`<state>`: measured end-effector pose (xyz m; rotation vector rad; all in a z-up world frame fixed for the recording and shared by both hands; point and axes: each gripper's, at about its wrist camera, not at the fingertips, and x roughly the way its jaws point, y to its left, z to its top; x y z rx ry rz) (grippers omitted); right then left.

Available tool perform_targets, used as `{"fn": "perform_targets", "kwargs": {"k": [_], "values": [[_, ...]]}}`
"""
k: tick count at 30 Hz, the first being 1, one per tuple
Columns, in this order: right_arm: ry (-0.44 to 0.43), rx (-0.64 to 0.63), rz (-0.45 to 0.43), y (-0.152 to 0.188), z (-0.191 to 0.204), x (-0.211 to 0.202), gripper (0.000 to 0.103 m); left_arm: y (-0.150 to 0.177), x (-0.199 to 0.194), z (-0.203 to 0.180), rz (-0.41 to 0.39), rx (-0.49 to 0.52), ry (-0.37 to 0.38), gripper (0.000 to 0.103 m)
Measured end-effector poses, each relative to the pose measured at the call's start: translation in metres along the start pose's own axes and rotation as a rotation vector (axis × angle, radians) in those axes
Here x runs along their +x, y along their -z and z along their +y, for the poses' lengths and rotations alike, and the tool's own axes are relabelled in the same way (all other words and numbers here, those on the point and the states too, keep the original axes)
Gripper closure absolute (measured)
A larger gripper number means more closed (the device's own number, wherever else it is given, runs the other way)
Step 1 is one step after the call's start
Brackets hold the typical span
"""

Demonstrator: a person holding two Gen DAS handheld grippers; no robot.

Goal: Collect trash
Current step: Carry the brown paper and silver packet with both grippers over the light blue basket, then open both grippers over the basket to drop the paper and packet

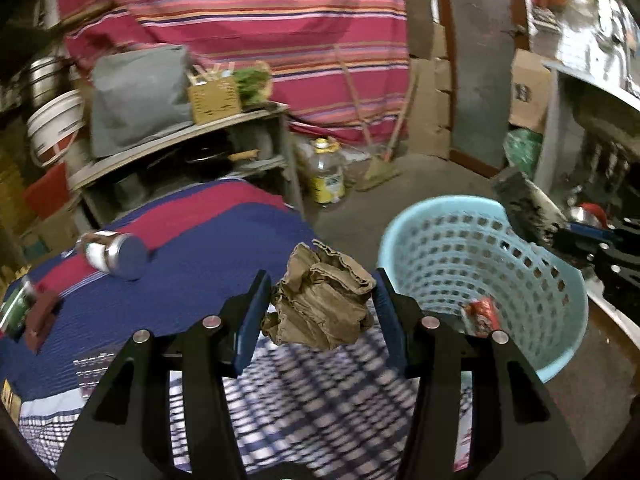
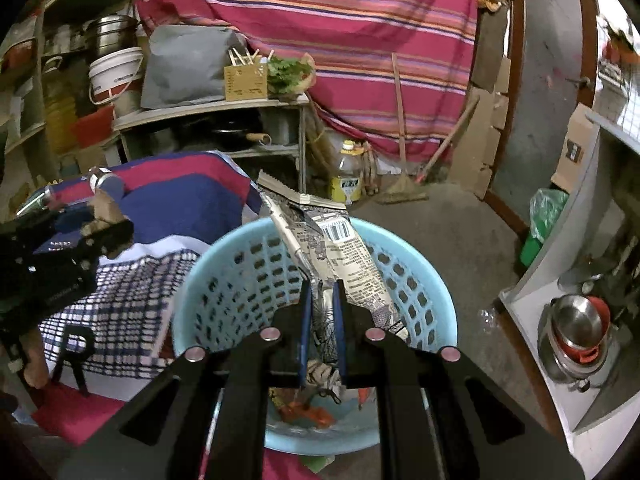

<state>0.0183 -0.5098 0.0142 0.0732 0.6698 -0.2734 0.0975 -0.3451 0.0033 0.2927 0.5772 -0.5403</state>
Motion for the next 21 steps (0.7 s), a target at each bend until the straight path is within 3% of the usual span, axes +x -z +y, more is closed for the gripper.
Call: {"fn": "perform_targets", "kwargs": {"k": [8, 18, 21], "values": [[-0.002, 0.050, 0.019, 0.007, -0.028, 0.009, 0.092, -0.005, 0.029, -0.040, 0.038, 0.000, 0.112, 0.051], [0.002, 0.088, 0.028, 0.011, -0.049, 0.014, 0.092, -0.021, 0.041, -0.061, 0.018, 0.002, 0.171, 0.046], [-0.008, 0.093, 0.036, 0.012, -0.048, 0.017, 0.092, -0.020, 0.041, -0.061, 0.018, 0.003, 0.165, 0.040]]}}
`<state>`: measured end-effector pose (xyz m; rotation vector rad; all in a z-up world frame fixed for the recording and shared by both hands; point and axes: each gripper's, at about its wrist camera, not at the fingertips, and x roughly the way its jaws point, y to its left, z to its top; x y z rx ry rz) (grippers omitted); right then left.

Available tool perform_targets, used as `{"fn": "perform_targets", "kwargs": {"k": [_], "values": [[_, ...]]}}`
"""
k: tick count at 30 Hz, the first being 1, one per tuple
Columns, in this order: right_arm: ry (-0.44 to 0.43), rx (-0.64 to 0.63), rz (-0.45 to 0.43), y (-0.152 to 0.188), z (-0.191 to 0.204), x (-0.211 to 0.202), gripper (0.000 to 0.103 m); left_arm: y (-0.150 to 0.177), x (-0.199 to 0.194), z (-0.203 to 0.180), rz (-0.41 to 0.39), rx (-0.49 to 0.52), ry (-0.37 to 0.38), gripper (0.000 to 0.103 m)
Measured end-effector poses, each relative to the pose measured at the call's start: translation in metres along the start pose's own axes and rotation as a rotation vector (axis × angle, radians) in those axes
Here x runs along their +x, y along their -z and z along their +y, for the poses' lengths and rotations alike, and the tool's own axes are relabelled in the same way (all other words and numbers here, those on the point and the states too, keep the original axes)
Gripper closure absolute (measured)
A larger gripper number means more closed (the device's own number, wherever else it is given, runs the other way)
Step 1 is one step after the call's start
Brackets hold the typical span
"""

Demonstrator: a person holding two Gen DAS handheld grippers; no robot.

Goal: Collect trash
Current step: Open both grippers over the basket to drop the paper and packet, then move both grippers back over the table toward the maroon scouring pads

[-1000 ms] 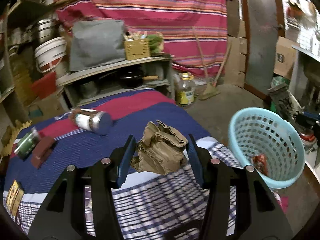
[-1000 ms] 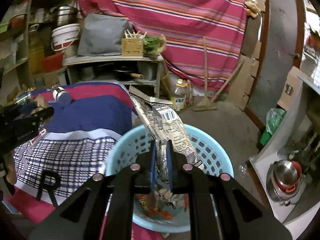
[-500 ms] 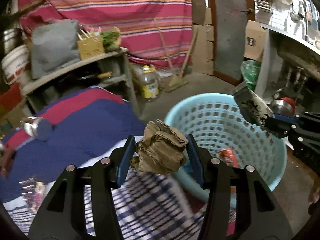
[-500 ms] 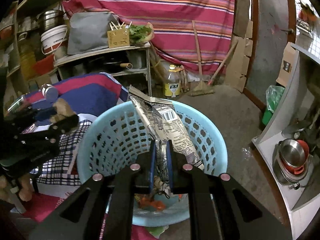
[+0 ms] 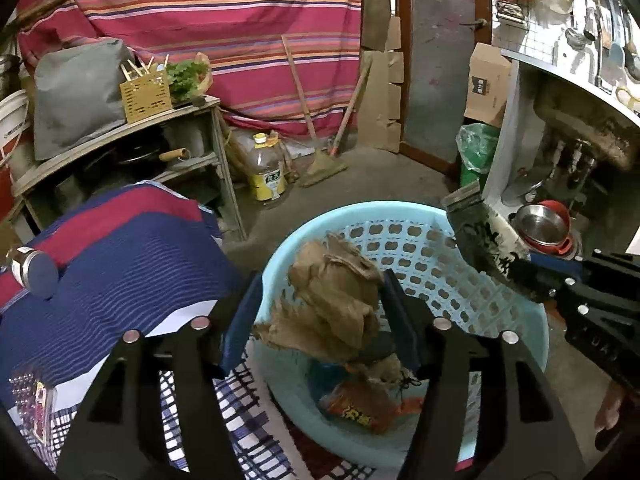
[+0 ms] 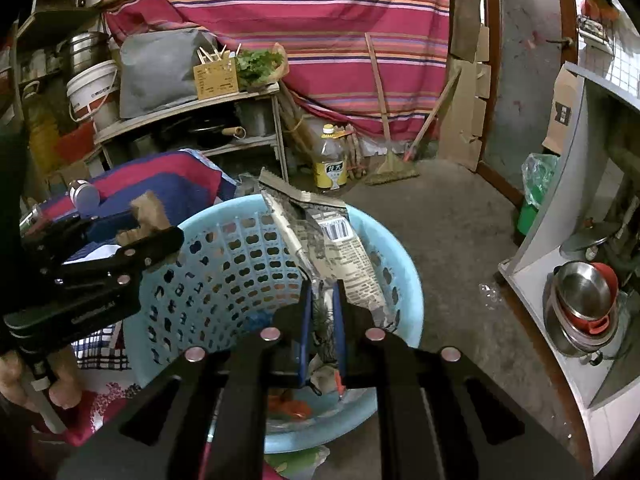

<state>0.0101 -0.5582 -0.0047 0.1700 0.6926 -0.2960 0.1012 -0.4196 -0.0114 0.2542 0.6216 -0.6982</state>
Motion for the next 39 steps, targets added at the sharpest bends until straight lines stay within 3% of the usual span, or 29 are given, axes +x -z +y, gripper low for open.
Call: {"fn": "perform_targets", "kwargs": {"k": [2, 6, 17, 18, 19, 20, 21, 25, 28, 34, 39], "values": [[-0.003, -0.008, 0.005, 0.001, 0.004, 0.002, 0.092, 0.000, -0.002, 0.004, -0.005, -0.011, -0.007, 0.032], [-0.007, -0.021, 0.010, 0.000, 0.012, 0.004, 0.092, 0.000, -0.007, 0.018, -0.012, -0.045, -0.023, 0.028], [-0.016, 0.012, 0.022, -0.008, 0.032, 0.016, 0.090, 0.004, -0.060, 0.069, -0.072, -0.071, -0.204, 0.008], [-0.013, 0.019, 0.028, -0.009, 0.033, 0.019, 0.088, 0.006, -0.065, 0.074, -0.074, -0.069, -0.225, 0.008], [-0.007, 0.021, 0.030, -0.008, 0.033, 0.021, 0.072, 0.007, -0.069, 0.077, -0.076, -0.070, -0.238, 0.007], [0.006, 0.023, 0.026, -0.008, 0.035, 0.021, 0.043, 0.010, -0.073, 0.082, -0.077, -0.074, -0.252, 0.006], [0.017, 0.022, 0.018, -0.007, 0.036, 0.021, 0.034, 0.013, -0.078, 0.089, -0.076, -0.081, -0.270, 0.006], [0.043, 0.002, 0.031, -0.003, 0.044, 0.025, 0.033, 0.019, -0.088, 0.118, -0.071, -0.148, -0.295, 0.006], [0.074, -0.006, 0.010, -0.001, 0.049, 0.023, 0.020, 0.020, -0.092, 0.133, -0.067, -0.186, -0.317, 0.006], [0.089, -0.009, -0.020, -0.009, 0.063, 0.020, 0.020, 0.024, -0.104, 0.149, -0.088, -0.169, -0.356, 0.006], [0.058, -0.036, -0.062, -0.018, 0.098, 0.012, 0.020, 0.028, -0.113, 0.169, -0.090, -0.160, -0.393, 0.006]]}}
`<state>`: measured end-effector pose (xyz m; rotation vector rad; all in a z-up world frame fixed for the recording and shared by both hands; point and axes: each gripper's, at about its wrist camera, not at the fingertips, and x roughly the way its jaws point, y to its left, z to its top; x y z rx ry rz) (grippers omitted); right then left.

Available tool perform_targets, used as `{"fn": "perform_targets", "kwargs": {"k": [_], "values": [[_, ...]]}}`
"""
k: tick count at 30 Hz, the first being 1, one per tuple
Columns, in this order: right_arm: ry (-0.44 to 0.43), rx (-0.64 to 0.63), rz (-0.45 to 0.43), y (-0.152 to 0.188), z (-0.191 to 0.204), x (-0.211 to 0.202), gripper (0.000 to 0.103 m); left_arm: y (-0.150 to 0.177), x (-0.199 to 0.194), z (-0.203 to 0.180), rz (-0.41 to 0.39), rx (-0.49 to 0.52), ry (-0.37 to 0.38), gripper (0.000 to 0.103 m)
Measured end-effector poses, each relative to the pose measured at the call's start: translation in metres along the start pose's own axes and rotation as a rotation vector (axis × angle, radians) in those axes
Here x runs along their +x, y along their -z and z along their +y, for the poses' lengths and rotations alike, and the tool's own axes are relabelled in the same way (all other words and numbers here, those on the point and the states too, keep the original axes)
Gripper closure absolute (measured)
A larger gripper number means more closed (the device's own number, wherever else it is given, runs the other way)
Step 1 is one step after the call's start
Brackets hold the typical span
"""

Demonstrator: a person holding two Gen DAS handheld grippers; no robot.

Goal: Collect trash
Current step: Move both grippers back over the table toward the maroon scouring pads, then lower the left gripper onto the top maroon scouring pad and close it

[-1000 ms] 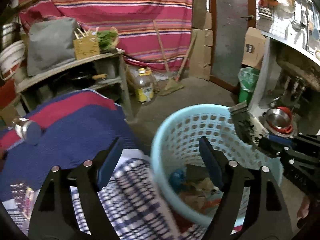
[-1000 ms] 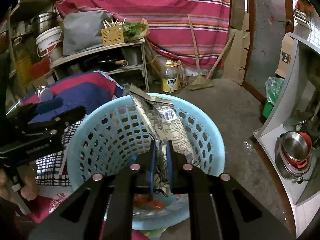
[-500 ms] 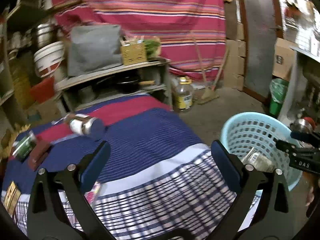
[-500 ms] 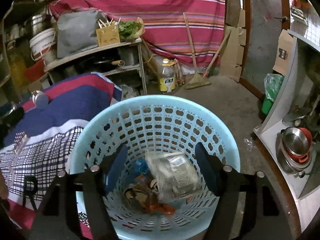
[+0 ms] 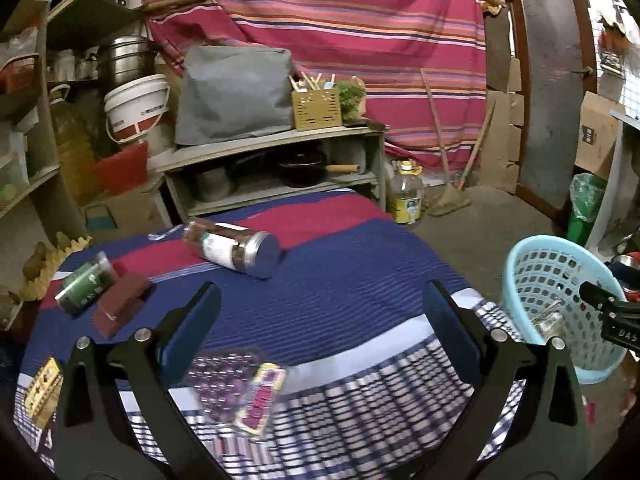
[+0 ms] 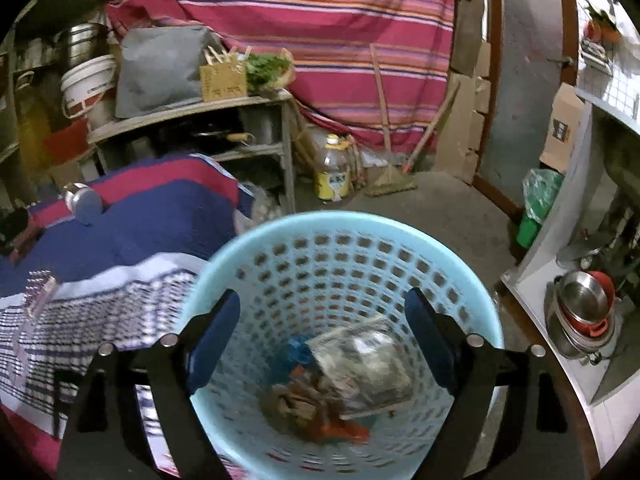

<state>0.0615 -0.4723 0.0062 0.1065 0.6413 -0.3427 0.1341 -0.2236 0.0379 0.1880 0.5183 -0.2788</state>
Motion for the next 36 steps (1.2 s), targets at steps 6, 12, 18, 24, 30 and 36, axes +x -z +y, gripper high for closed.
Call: {"fn": "perform_targets", "kwargs": {"k": [6, 12, 18, 24, 30, 36], "values": [[-0.067, -0.054, -0.032, -0.007, 0.058, -0.005, 0.016, -0.001, 0.000, 0.039, 0.007, -0.051, -0.032, 0.006], [-0.131, -0.109, -0.040, -0.013, 0.112, -0.003, 0.016, -0.001, 0.001, 0.079, -0.003, -0.073, -0.091, 0.006], [-0.184, -0.112, -0.038, -0.017, 0.152, 0.003, 0.016, 0.001, 0.005, 0.123, 0.000, -0.105, -0.152, 0.006], [-0.225, -0.135, -0.054, -0.022, 0.203, 0.005, 0.016, 0.005, 0.009, 0.168, 0.010, -0.133, -0.210, 0.006], [-0.270, -0.153, -0.071, -0.033, 0.255, 0.006, 0.016, 0.018, 0.016, 0.215, 0.035, -0.174, -0.265, 0.006], [-0.304, -0.142, -0.080, -0.041, 0.297, 0.009, 0.016, 0.027, 0.018, 0.256, 0.040, -0.237, -0.300, 0.006]]}}
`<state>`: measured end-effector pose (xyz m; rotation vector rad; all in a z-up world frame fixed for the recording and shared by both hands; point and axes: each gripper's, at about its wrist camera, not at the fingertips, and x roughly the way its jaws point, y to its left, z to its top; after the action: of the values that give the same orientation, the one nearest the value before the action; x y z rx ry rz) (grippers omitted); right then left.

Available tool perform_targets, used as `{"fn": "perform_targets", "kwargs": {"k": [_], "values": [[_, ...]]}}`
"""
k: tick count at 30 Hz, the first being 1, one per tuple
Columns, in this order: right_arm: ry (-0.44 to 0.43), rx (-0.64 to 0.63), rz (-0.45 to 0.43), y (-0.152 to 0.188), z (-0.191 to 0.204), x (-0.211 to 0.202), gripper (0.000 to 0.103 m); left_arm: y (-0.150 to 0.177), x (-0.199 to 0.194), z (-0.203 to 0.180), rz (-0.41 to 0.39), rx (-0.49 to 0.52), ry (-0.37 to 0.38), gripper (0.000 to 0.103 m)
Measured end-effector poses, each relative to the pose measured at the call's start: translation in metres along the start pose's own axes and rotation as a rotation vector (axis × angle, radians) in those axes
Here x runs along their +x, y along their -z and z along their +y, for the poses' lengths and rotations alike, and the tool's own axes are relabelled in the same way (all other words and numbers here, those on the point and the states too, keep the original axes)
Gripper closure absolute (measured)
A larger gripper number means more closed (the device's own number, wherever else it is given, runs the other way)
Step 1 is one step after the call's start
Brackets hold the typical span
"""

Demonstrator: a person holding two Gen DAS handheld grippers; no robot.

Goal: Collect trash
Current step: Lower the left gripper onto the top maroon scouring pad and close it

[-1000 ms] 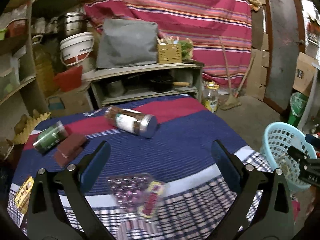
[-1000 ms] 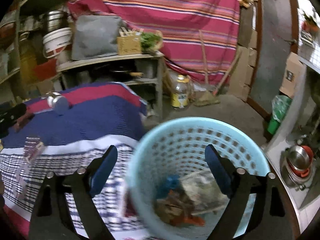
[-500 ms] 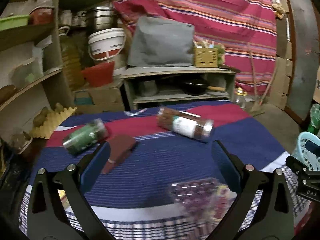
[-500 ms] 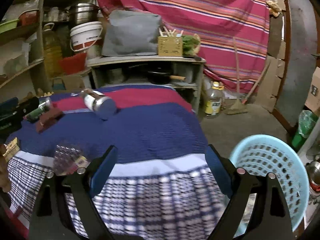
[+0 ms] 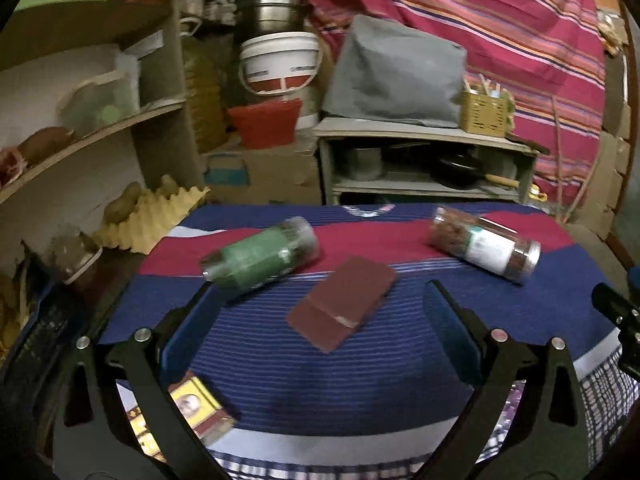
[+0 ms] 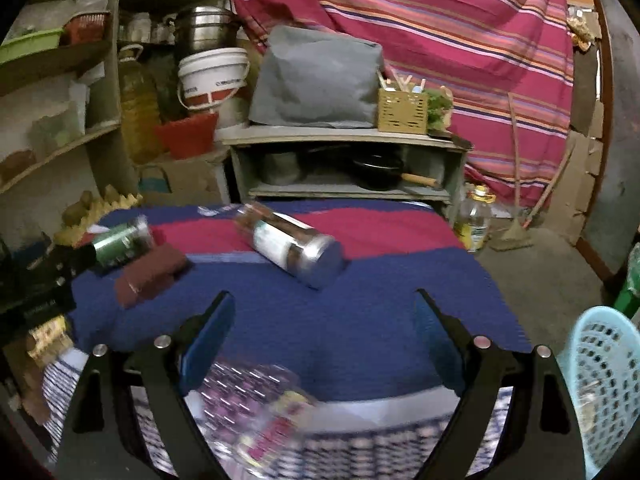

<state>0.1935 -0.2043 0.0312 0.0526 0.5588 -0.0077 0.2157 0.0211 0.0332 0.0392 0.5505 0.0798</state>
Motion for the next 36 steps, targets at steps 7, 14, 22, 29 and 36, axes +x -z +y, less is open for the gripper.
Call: {"fn": "perform_targets", "kwargs": {"k": [7, 14, 22, 29, 36], "values": [[-0.026, -0.060, 0.027, -0.006, 0.030, 0.023, 0.016, 0.007, 0.015, 0.026, 0.022, -0.038, -0.023, 0.006], [0.014, -0.105, 0.059, 0.006, 0.027, 0.032, 0.016, 0.016, 0.034, 0.034, 0.064, -0.069, -0.025, 0.006], [0.103, -0.165, 0.089, 0.016, 0.009, 0.039, 0.016, 0.017, 0.049, 0.019, 0.100, -0.033, 0.035, 0.006], [0.096, -0.113, 0.087, 0.011, -0.010, 0.039, 0.016, 0.013, 0.091, 0.001, 0.203, 0.029, 0.112, 0.006], [0.073, -0.052, 0.102, 0.012, -0.021, 0.043, 0.016, 0.012, 0.118, -0.024, 0.260, 0.142, 0.169, 0.007]]}}
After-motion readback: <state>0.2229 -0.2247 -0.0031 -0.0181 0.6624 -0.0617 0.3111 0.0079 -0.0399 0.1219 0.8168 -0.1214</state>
